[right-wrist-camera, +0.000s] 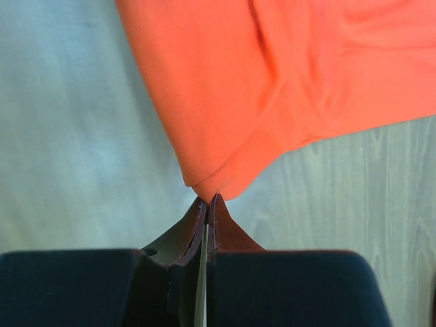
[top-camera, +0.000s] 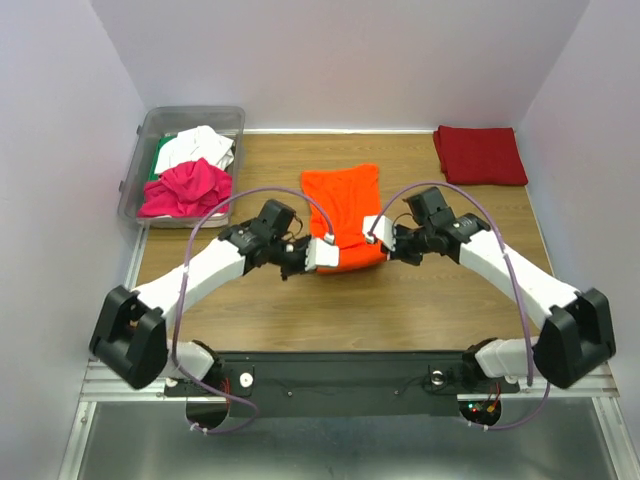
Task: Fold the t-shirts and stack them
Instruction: Fold the tshirt
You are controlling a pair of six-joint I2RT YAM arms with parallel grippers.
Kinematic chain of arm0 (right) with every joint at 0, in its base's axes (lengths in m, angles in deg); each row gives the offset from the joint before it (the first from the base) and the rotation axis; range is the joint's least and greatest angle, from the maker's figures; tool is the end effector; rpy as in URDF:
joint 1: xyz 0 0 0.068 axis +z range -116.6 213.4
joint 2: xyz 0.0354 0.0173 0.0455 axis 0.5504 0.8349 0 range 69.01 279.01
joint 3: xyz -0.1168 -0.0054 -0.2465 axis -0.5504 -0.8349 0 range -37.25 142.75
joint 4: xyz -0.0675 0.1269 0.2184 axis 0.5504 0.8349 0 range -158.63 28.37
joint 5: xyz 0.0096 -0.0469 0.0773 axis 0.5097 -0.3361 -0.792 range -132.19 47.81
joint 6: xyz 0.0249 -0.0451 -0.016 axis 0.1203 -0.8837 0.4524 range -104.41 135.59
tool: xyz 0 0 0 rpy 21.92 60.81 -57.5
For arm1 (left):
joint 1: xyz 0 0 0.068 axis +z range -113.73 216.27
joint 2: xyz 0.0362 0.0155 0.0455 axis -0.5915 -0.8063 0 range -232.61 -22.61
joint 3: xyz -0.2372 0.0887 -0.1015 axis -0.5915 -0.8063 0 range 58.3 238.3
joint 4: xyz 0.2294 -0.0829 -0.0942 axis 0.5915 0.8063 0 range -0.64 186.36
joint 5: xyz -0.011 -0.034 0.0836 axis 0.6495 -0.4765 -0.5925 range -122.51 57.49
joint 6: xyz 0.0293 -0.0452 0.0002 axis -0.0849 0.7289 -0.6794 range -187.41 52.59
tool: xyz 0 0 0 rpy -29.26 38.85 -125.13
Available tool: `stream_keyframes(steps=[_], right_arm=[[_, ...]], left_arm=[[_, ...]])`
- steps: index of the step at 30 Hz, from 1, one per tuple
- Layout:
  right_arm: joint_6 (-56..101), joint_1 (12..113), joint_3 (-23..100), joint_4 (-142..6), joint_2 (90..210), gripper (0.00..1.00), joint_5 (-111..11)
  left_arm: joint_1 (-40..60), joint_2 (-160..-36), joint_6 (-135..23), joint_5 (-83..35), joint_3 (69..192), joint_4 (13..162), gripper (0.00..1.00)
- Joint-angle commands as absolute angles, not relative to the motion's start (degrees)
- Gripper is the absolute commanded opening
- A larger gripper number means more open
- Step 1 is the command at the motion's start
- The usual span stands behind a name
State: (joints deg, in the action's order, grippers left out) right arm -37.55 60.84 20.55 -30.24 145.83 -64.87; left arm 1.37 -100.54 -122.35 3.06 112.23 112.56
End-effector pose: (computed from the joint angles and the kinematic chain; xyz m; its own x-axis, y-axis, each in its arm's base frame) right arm 0.2320 0.1360 0.2574 0.0392 -0.8115 -0.5831 -0.9639 0.1230 -0.2360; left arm 0.2203 -0.1788 0.2513 0.3004 0.6021 -0.7397 0.9462 -0.0902 0.3109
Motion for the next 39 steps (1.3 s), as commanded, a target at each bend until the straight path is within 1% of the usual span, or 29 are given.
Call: stream_keyframes(steps=[1, 3, 7, 9, 12, 14, 18, 23, 28, 30, 34, 35, 39], right_arm=[[-34.0, 64.8, 19.8, -19.7, 137.7, 0.01, -68.1], [-32.1, 67.0, 19.0, -15.5, 133.2, 0.00, -68.9], [-29.6, 67.2, 20.4, -11.4, 128.9, 0.01, -68.6], [-28.9, 67.1, 23.0, -11.0, 128.9, 0.01, -66.5], [-29.3, 67.1, 25.7, -10.9, 132.3, 0.01, -64.3], [-32.0, 66.0, 27.5, -11.2, 135.4, 0.01, -64.2], [-36.8, 61.5, 31.6, -13.2, 142.1, 0.01, -65.9], [-42.1, 56.4, 38.4, -14.0, 151.6, 0.00, -68.7], [-45.9, 52.7, 44.4, -15.2, 163.6, 0.01, -70.5], [-46.5, 51.9, 45.6, -16.9, 166.7, 0.01, -70.8], [-46.5, 50.2, 52.1, -19.6, 175.6, 0.01, -71.5], [-46.2, 49.9, 53.5, -19.9, 179.2, 0.01, -72.0], [-44.9, 49.4, 59.2, -21.1, 186.6, 0.01, -72.5]], left_arm=[[-3.5, -91.7, -121.0, 7.9, 109.2, 121.2, 0.00], [-6.3, -88.9, -119.5, 8.9, 108.0, 124.4, 0.00], [-7.3, -83.4, -117.4, 11.8, 109.9, 129.5, 0.00], [-7.0, -83.3, -114.8, 10.5, 112.9, 128.9, 0.00], [-3.2, -86.8, -115.3, 12.4, 117.3, 131.4, 0.00], [0.1, -90.5, -116.9, 14.9, 118.8, 133.3, 0.00], [6.5, -96.8, -119.7, 15.1, 124.2, 133.4, 0.00], [10.9, -106.4, -122.9, 15.6, 131.0, 133.8, 0.00], [14.6, -116.4, -125.0, 15.2, 138.9, 133.3, 0.00], [16.8, -122.0, -125.5, 15.6, 142.0, 133.2, 0.00], [20.1, -132.1, -125.9, 15.2, 145.9, 131.7, 0.00], [20.6, -133.5, -125.8, 15.0, 146.7, 131.4, 0.00], [22.5, -139.8, -123.9, 14.2, 152.1, 129.3, 0.00]])
